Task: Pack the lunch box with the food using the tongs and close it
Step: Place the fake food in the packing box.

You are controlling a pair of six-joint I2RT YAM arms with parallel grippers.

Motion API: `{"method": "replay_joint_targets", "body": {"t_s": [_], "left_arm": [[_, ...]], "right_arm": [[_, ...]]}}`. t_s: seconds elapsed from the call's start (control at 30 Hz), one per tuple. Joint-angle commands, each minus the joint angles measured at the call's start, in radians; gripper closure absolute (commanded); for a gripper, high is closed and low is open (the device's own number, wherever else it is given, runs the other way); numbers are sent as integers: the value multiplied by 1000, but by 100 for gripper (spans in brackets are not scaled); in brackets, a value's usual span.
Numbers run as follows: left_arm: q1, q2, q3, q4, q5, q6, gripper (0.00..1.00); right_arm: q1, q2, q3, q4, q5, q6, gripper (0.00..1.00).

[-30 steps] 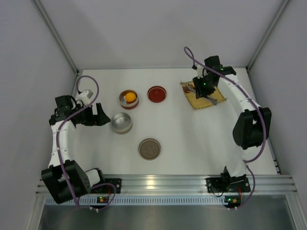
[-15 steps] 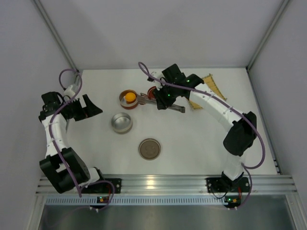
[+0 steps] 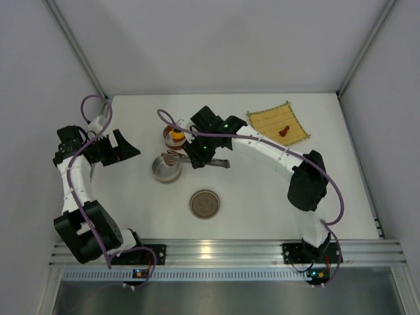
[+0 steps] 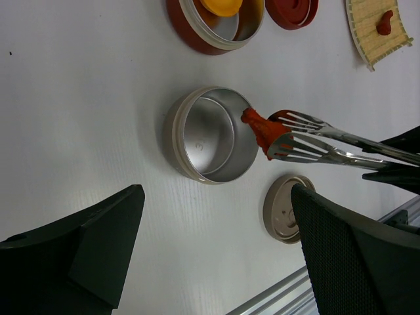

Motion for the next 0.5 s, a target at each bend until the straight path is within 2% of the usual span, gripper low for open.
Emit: {"method": "replay_joint_targets", "body": {"t_s": [0.0,0.47], "left_arm": [[8,-17,-3,44,29,16,2],[8,-35,-18,33,11,52,2]], "right_arm": [[32,13,42,87,-6,4,97],[57,97,87,96,3,7,91]]}}
